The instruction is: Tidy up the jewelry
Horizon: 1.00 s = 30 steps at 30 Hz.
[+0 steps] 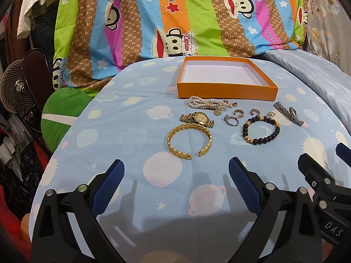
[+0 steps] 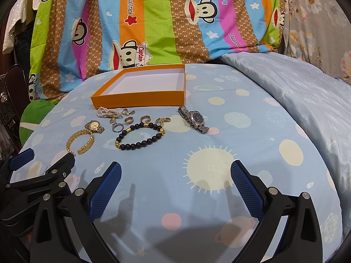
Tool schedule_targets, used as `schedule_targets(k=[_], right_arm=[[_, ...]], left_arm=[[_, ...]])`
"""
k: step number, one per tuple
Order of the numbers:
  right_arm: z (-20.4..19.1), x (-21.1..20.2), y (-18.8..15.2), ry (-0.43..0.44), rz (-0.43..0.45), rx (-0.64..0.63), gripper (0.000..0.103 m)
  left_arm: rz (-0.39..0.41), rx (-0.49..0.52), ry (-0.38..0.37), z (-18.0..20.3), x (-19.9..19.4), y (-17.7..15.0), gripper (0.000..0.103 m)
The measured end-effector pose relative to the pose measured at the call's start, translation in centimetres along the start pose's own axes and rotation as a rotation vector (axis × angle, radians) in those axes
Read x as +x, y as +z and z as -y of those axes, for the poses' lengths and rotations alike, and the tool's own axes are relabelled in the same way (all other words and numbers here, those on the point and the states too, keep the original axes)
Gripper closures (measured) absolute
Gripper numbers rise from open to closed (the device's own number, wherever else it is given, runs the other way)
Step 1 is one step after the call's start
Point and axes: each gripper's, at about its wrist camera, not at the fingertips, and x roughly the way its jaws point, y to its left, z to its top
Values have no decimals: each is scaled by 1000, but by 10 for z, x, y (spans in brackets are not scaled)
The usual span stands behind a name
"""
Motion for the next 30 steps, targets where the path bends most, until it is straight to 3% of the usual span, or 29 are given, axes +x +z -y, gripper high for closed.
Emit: schedule_targets(k=[28, 30], right_arm=[[5, 5, 0, 13, -19, 4, 5], [2, 6, 1, 27, -34, 13, 5]], left_arm=[[-8, 1, 0, 0, -2, 0, 9], [-14, -9, -27, -4, -1, -1, 9]])
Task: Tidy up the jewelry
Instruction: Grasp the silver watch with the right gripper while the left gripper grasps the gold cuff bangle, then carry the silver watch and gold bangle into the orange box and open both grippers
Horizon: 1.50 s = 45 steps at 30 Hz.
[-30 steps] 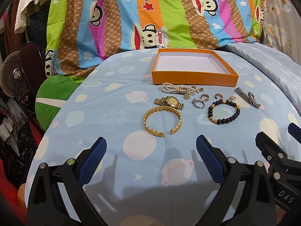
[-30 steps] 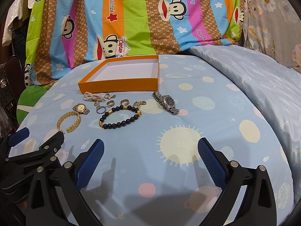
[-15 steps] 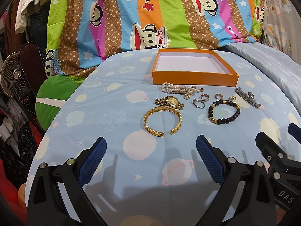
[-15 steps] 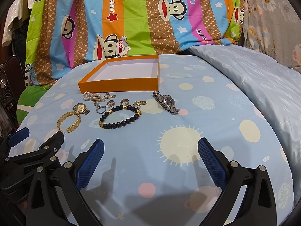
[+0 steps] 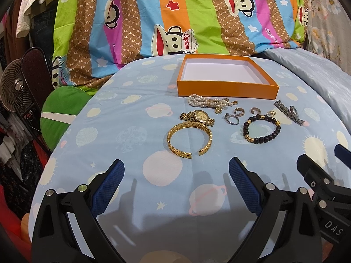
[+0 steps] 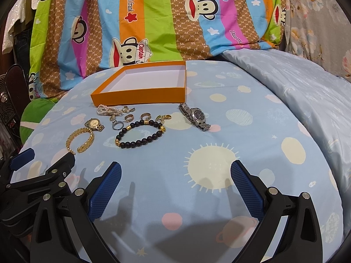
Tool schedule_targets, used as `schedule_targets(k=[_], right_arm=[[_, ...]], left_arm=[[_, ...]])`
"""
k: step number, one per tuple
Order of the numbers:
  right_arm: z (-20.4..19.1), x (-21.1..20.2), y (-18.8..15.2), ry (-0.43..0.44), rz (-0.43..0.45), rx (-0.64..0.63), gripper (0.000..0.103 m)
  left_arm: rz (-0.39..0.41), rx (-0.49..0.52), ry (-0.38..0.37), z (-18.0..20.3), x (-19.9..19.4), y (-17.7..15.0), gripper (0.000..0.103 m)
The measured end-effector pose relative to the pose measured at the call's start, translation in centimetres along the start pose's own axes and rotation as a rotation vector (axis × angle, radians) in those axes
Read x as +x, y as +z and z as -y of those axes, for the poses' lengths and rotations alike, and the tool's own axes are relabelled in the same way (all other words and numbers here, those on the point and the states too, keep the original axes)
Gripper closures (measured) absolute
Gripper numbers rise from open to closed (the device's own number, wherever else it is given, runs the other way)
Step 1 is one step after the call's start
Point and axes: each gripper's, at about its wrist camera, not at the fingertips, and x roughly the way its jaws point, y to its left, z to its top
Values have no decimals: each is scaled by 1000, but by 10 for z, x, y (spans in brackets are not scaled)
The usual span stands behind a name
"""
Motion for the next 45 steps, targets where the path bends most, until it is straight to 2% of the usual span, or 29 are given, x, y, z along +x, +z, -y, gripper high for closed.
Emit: schedule_targets(k=[2, 5, 10, 13, 16, 23, 28, 31, 32, 33, 35, 41, 42, 45], right_arm=[[3, 3, 2, 18, -21, 7, 5], [12, 8, 4, 63, -52, 34, 5], [32, 23, 21, 44, -67, 50, 5], [40, 37, 36, 58, -85, 57, 6], [42, 52, 50, 54, -93, 39, 12], [42, 86, 68, 35, -145, 6, 34], [40, 96, 68, 32, -152, -5, 47], [38, 96, 66, 20, -151, -15, 58], [37, 96, 67, 21, -149, -16, 66], [38, 96, 67, 24, -149, -15, 73], [39, 95, 66, 34, -146, -6, 79], [41, 92, 66, 54, -140, 8, 80], [41, 91, 65, 56, -138, 9, 80], [39, 87, 63, 66, -131, 8, 80]], left_arm=[[-1, -20, -37, -8, 0, 0, 7], [-6, -40, -51, -21, 3, 3, 7], [-39, -63, -61, -44, 13, 15, 7], [-84, -91, -122, -47, 25, 28, 7], [-95, -82, -131, -39, 34, 34, 7], [-134, 37, -125, 1, 60, 40, 7], [-200, 23, -129, 1, 78, 39, 7], [-200, 1, -135, -4, 81, 40, 7], [-202, 1, -136, -4, 81, 40, 7], [-200, 3, -137, -4, 81, 40, 8], [-191, 6, -151, -3, 79, 40, 12], [-158, 30, -188, 1, 72, 38, 38], [-155, 33, -191, 2, 71, 38, 45], [-152, 34, -214, 2, 69, 38, 47]])
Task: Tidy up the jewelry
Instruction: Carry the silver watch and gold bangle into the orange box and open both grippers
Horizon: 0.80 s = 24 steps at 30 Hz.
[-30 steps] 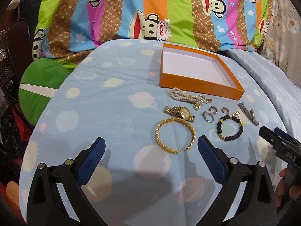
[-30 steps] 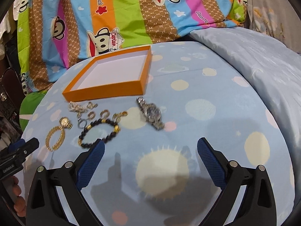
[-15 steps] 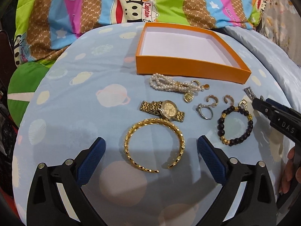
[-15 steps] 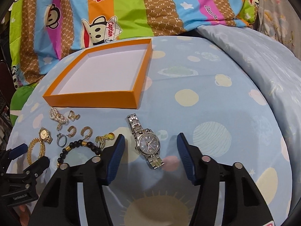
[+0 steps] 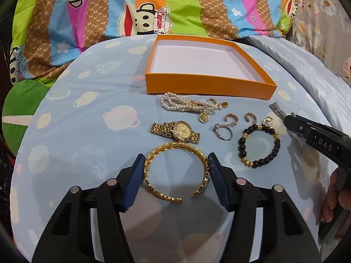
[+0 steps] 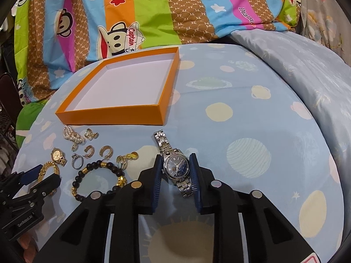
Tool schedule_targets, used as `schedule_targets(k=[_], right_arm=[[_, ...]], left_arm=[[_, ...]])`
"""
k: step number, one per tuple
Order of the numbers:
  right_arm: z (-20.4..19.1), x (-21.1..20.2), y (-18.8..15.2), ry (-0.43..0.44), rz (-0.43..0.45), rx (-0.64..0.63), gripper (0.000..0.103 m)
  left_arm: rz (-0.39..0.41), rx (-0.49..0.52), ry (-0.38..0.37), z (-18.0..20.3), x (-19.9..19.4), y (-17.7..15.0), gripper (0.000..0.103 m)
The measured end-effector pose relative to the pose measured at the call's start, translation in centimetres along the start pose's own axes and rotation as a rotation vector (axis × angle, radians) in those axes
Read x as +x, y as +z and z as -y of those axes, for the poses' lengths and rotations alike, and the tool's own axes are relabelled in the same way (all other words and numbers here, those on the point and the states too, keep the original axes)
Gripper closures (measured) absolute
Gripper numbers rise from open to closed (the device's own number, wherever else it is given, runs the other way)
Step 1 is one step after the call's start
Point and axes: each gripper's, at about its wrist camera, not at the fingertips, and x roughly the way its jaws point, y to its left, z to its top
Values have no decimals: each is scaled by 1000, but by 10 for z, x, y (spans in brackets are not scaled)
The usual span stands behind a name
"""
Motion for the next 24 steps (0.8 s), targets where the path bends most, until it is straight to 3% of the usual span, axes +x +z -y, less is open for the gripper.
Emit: schedule_targets(k=[8, 13, 18, 24], right_arm=[[-5, -25, -3, 33, 40, 4, 80], [-14, -56, 18, 47, 110, -39, 80], [-23, -68, 60, 64, 169, -82, 80], [-32, -41, 127, 95, 221, -95, 80]], left_arm=[[38, -9, -32, -4, -24, -2, 47], [100, 4, -37, -10, -52, 18, 47], [164, 53, -37, -11, -65, 63, 47], [226, 95, -16, -3, -37, 137, 47]])
